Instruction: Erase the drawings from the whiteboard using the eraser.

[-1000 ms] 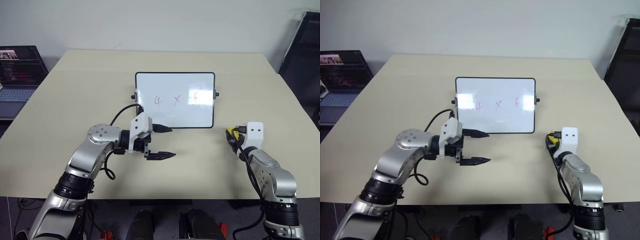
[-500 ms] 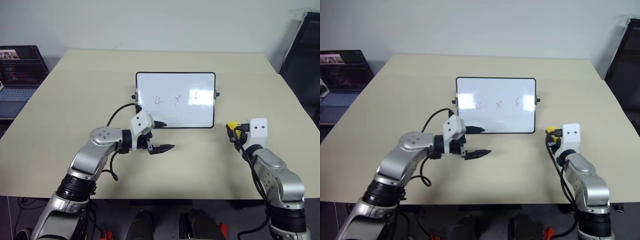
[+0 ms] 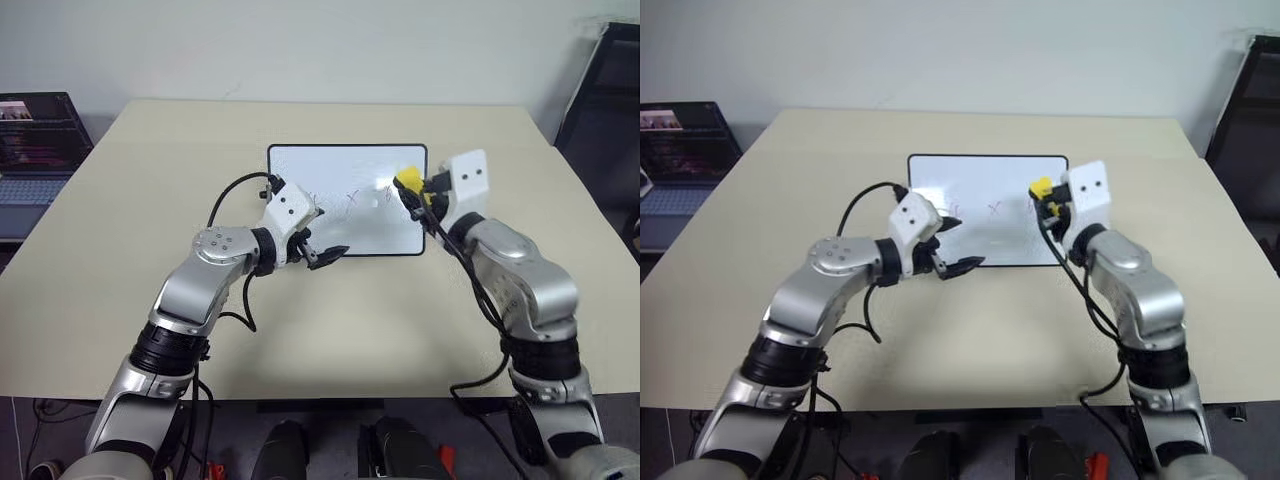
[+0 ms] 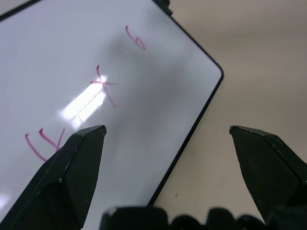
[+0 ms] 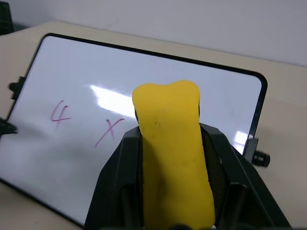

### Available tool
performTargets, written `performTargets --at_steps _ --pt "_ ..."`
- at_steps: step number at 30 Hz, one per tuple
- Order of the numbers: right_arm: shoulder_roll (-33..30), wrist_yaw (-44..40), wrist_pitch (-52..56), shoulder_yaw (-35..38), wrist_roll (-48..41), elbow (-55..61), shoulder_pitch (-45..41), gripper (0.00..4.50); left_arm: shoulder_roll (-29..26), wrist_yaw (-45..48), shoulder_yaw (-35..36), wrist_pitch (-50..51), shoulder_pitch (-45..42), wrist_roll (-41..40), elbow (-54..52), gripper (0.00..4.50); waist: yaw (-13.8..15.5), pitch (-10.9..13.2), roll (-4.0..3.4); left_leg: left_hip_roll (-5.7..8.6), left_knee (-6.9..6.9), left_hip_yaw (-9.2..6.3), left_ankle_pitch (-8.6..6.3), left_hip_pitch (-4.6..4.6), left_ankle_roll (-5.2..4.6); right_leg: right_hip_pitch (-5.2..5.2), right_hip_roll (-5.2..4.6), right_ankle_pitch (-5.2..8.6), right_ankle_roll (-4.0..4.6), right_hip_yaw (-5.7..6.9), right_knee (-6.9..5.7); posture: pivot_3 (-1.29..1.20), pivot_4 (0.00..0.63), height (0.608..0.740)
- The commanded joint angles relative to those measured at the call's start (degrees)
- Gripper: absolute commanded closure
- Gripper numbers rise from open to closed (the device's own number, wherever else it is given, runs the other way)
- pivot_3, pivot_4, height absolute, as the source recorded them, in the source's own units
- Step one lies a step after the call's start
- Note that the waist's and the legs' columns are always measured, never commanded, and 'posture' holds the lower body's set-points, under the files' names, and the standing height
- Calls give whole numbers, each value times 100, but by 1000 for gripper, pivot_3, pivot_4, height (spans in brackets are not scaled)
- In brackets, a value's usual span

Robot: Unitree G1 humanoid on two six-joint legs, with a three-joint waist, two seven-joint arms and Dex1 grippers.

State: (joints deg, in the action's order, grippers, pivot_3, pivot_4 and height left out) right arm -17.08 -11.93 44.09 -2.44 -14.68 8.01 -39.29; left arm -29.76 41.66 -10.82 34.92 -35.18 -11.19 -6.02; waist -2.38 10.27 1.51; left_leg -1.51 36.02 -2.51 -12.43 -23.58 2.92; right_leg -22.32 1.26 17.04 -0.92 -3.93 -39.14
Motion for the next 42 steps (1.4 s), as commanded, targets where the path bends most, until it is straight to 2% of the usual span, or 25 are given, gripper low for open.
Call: performTargets --at_steps 1,7,14,28,37,42 --pt "51 -173 -451 -236 303 -651 -400 3274 -2 -48 116 -9 37 12 -161 0 1 0 0 1 -1 1 0 -1 0 -1 -1 0 0 0 1 0 150 740" --pt "71 -320 -914 -479 758 -1705 -879 3274 10 -85 74 64 177 13 -376 0 6 0 0 5 1 -6 0 -9 0 -4 -27 -1 1 9 3 0 150 740" --pt "55 -350 -1045 -478 1056 -2359 -1033 3274 67 -141 61 -10 137 21 -420 0 16 0 0 7 2 -15 0 -13 0 -4 -30 -1 2 16 2 0 150 740" --pt "-173 -970 -193 -635 1112 -1639 -315 3275 164 -202 286 -121 -117 -18 -177 0 35 -1 0 9 14 -12 1 3 1 0 -30 -1 1 17 -31 0 150 740" --pt "13 -538 -872 -459 1395 -2458 -1004 3275 155 -190 219 -30 48 -53 -424 0 3 0 0 12 16 11 2 24 0 1 -29 -1 0 12 -60 0 150 740" --pt "83 -645 -1210 -660 1578 -2792 -1232 3276 152 -196 203 2 132 -45 -520 0 -7 0 1 10 11 13 2 24 0 -1 -29 0 1 9 -59 0 150 740"
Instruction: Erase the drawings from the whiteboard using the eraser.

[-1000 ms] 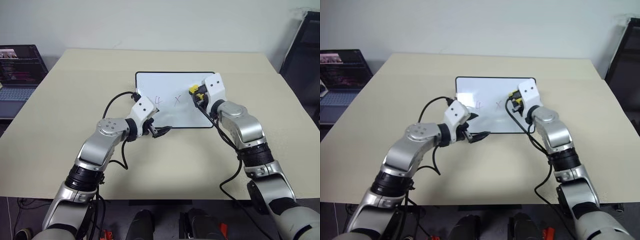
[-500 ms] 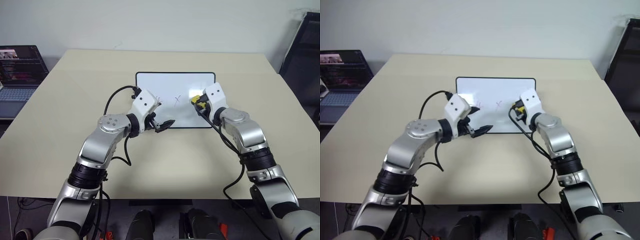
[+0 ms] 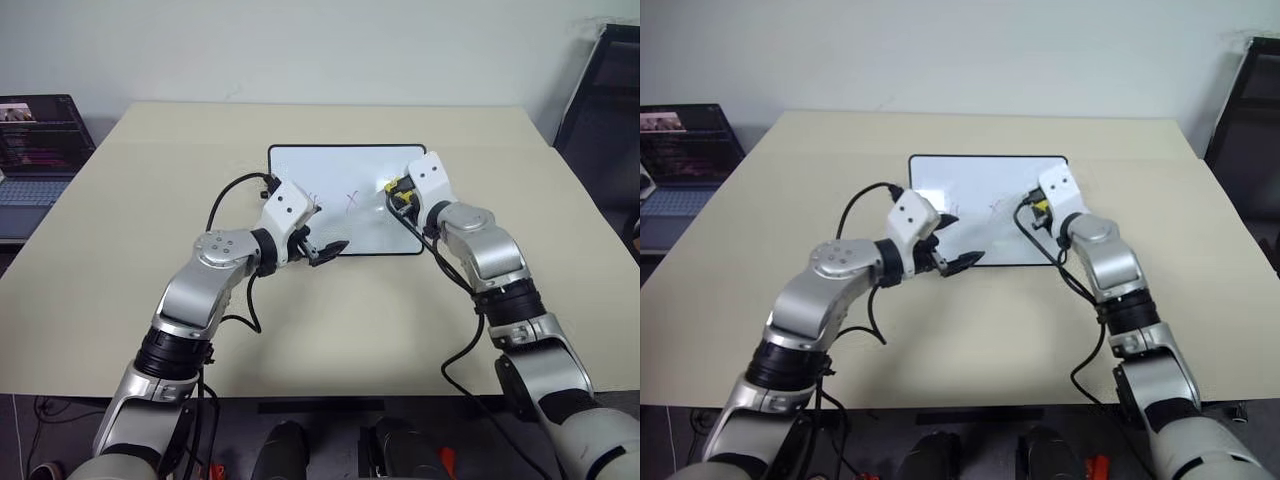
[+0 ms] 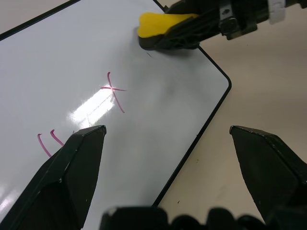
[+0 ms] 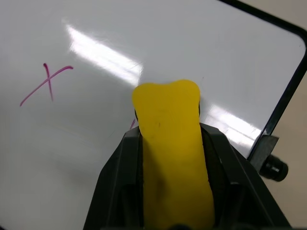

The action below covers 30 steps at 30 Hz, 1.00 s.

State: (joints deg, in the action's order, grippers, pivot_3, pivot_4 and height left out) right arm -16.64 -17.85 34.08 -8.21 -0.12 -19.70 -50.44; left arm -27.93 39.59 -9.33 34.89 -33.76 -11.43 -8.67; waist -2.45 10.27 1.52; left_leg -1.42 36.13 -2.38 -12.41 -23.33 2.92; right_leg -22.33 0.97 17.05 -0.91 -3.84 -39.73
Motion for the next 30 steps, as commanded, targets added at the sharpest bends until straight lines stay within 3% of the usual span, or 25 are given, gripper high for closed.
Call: performTargets --at_steps 1,9,23,30 --pt "22 -153 -173 -168 155 12 -45 3276 -28 4 57 13 -10 -19 -263 0 -2 0 0 0 0 0 0 0 0 0 0 0 0 -1 1 0 150 740" --pt "-535 -1016 92 -840 541 577 697 3277 -18 -21 55 64 5 -16 -339 0 -41 -1 2 2 3 1 0 12 0 12 0 0 -2 -3 -1 0 150 740" --pt "-191 -163 -514 -188 601 -4 107 3280 1 8 39 40 48 -20 -359 0 -80 0 3 0 -3 17 2 33 -1 18 2 3 -7 -19 -13 0 150 740" --pt "-316 -808 -258 -532 579 432 478 3281 -17 2 71 -83 155 17 -266 0 -80 0 3 0 -6 18 2 33 -1 15 2 2 -4 -20 -12 0 150 740"
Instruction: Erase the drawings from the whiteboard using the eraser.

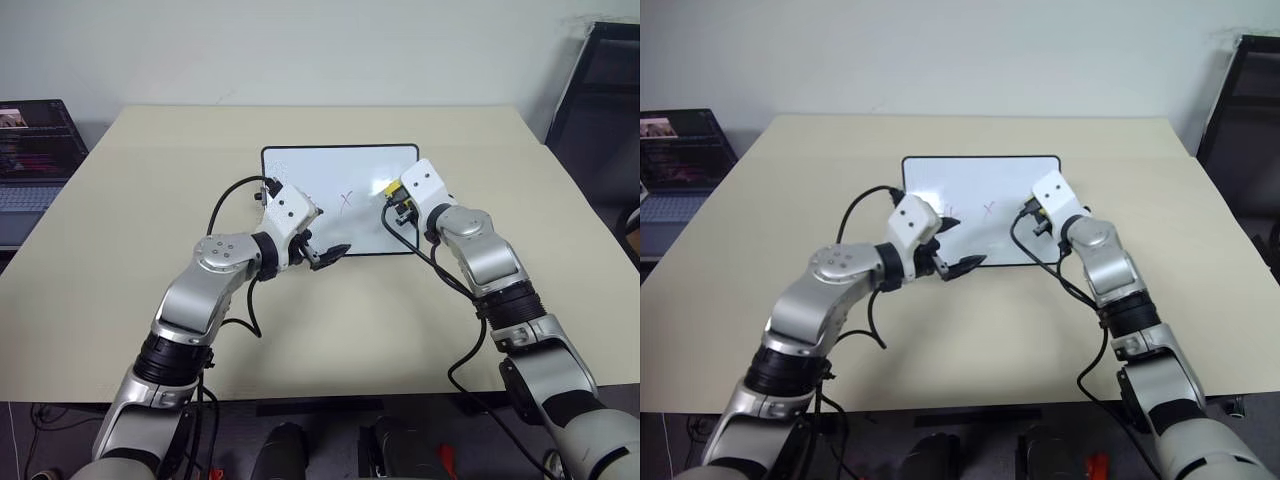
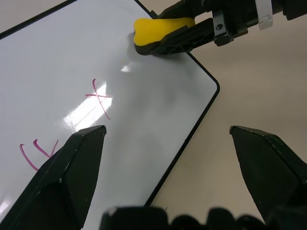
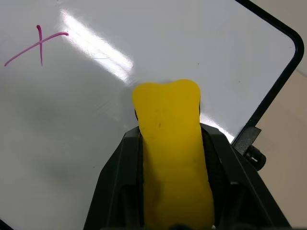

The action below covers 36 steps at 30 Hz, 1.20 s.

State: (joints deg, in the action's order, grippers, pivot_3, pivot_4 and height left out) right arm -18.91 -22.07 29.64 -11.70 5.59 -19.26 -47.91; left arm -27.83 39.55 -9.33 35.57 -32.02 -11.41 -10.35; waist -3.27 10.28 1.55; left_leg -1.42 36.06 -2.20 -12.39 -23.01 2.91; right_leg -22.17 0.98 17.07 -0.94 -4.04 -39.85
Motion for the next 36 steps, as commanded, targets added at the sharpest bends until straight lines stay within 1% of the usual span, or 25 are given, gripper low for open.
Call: performTargets --at_steps 1,3,7,10,13,17,21,24,29,32,36 --pt "-102 -487 258 -237 -6 547 329 3282 -22 -12 80 -163 -2 23 -92 0 2 0 0 0 0 -1 0 0 0 0 0 0 0 1 1 0 150 740" --pt "-74 -339 221 -141 35 679 427 3282 15 -102 111 -219 30 61 -64 0 -1 0 0 0 -1 0 0 -1 0 0 0 1 -1 0 2 0 150 740" --pt "43 35 81 355 -126 839 462 3282 96 -318 207 -261 59 87 -2 0 2 1 2 0 1 -1 0 0 0 -1 0 1 -3 -2 -1 0 150 740" --pt "160 113 -123 706 -396 1202 648 3283 127 -472 319 -175 135 44 -65 0 7 2 2 0 -1 -2 0 -3 0 -2 0 2 -3 0 1 0 150 740" --pt "279 -104 -292 943 -817 1761 1101 3283 241 -852 583 -48 344 30 -204 0 5 2 2 -3 -6 -3 -1 -8 0 -6 0 0 0 0 11 0 150 740" --pt "304 -299 -490 1007 -1106 2444 1742 3283 433 -1413 934 123 764 47 -527 0 5 2 2 -5 -9 -14 -2 -28 0 -9 -2 0 1 -1 38 0 150 740" --pt "214 -485 -711 1047 -1321 2940 2260 3283 484 -1828 1022 -67 1180 276 -855 0 21 2 2 -4 -7 -36 -3 -37 1 -11 -4 0 1 1 43 0 150 740" --pt "218 -496 -904 1110 -1418 3088 2548 3283 625 -2142 1189 94 1436 275 -1016 0 44 2 2 -2 -3 -48 -2 -36 1 -6 -4 0 0 6 43 0 150 740" --pt "90 -723 -1414 1011 -1390 3023 2858 3283 658 -2274 1275 138 1660 281 -1144 0 46 2 2 -1 -2 -45 -2 -35 1 -5 -4 -1 -1 8 41 0 150 740" --pt "-61 -816 -1665 835 -1174 2831 2881 3283 608 -2291 1259 130 1647 301 -1145 0 53 2 2 -1 -3 -41 -2 -36 1 -4 -4 0 -1 11 44 0 150 740" --pt "44 -695 -1684 809 -1135 2615 2458 3283 474 -2121 1165 176 1426 261 -1068 0 41 2 3 -2 -2 -31 -1 -33 2 -4 -3 0 -1 8 41 0 150 740"
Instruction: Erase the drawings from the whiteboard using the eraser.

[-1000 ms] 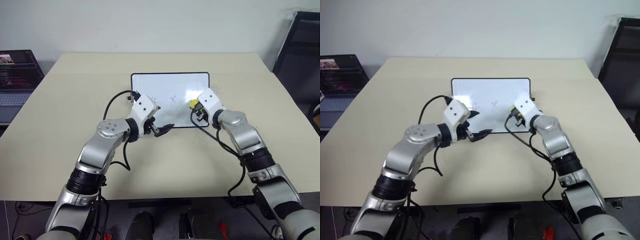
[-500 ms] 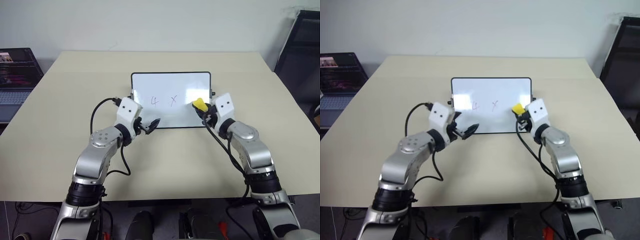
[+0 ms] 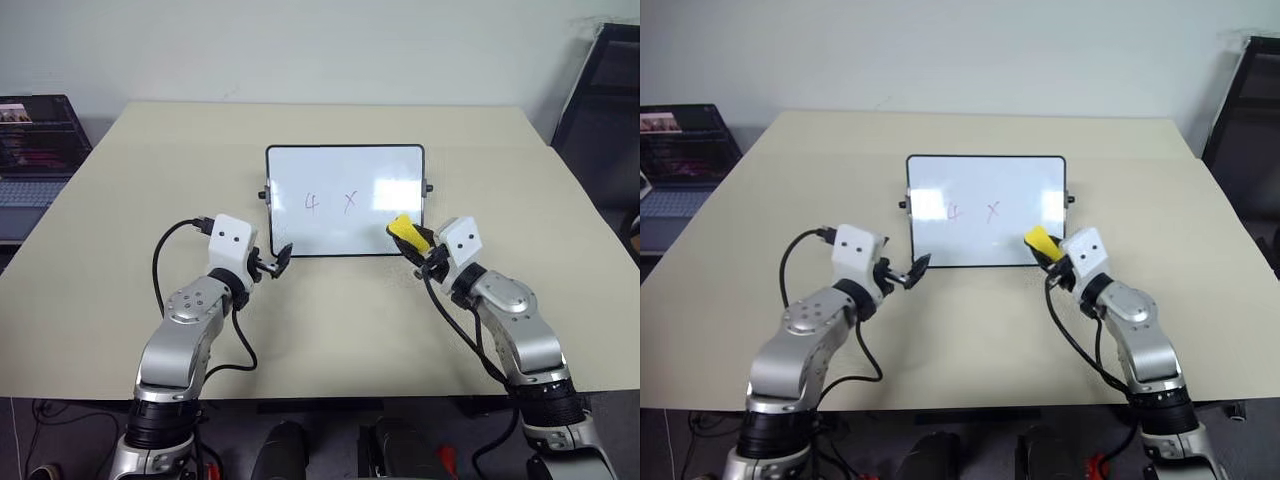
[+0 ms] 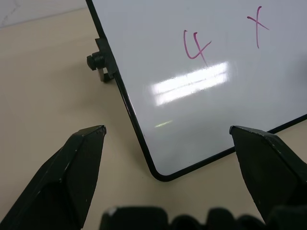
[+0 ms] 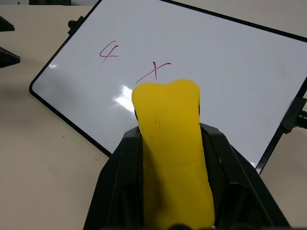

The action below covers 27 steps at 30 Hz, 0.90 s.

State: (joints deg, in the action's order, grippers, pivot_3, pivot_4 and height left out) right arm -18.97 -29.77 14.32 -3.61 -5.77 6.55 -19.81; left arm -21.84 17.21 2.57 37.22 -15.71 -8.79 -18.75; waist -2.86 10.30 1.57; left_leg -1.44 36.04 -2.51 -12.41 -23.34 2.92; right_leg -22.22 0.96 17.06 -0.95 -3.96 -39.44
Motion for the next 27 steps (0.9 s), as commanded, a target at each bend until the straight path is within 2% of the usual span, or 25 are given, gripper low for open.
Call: performTargets --at_steps 1,6,16,27 --pt "73 95 -135 -16 30 -10 -465 3283 -158 170 -39 52 -262 -31 -229 0 -1 0 0 0 0 -1 0 0 0 0 0 0 0 1 -2 0 150 740" --pt "162 314 61 -270 401 -321 -1122 3283 -419 570 -140 435 -615 -209 -208 0 -1 0 0 1 -1 0 0 0 1 0 1 0 1 2 -2 0 150 740" --pt "720 662 230 -874 1104 -1915 -2627 3284 -551 918 -430 566 -1268 -182 254 0 -2 0 0 1 -2 -2 0 -2 1 -3 0 -2 3 4 -1 0 150 740" --pt "766 363 482 -1183 1420 -3176 -3234 3284 -590 1030 -518 507 -1121 -161 239 0 -5 1 0 1 -2 -13 0 -4 1 -5 -3 -2 4 3 0 0 150 740"
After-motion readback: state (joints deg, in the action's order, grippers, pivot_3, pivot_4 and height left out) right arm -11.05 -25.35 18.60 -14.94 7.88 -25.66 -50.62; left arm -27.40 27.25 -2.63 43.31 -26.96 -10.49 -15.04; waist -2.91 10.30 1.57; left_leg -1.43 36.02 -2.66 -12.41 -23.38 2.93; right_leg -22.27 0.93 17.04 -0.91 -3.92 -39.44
